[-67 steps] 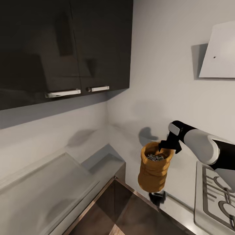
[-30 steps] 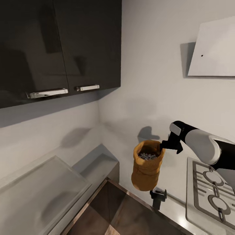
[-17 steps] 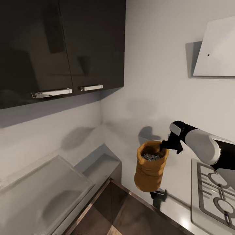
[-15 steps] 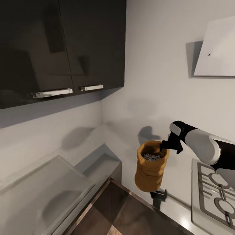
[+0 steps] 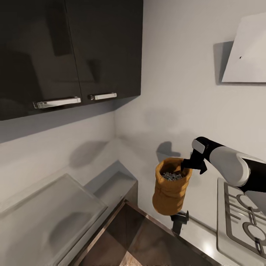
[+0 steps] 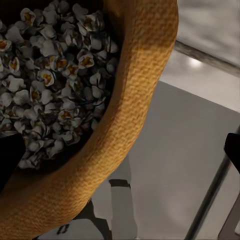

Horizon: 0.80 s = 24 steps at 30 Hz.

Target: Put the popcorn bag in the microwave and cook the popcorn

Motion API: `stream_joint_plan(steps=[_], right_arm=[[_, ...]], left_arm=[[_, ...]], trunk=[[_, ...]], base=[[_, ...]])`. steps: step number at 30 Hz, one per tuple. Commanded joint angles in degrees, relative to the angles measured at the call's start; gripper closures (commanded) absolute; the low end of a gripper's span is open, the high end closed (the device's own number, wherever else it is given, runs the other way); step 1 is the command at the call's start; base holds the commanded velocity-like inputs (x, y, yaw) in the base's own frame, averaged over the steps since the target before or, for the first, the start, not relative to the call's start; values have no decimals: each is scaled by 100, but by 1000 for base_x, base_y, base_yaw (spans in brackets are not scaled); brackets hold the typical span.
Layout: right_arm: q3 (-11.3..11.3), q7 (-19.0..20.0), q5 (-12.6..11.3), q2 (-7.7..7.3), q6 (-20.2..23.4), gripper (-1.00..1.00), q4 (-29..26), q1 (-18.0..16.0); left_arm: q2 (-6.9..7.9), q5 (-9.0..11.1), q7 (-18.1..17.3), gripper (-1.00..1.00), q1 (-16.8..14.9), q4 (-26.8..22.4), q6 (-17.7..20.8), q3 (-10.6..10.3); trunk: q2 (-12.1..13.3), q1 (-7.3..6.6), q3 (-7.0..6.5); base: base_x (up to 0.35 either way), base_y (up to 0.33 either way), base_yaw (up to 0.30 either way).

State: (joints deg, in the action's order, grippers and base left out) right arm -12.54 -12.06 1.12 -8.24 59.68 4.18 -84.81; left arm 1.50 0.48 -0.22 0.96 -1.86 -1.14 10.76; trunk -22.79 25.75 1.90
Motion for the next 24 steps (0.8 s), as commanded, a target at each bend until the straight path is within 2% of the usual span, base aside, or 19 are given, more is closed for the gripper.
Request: stream_joint_plan(steps=[1,24], right_arm=[[-48,-42,11,-2,0,-100,13,-9],[-55,-45,11,-2,0,-100,13,-9]], left_arm=[[-1,5,-3,-100,1,-7,-9,23],[-1,5,-5,-100,1,-7,-7,23]], trunk=[[-13,4,21],[-13,4,232]], base=[[0,0,0],[0,0,0]])
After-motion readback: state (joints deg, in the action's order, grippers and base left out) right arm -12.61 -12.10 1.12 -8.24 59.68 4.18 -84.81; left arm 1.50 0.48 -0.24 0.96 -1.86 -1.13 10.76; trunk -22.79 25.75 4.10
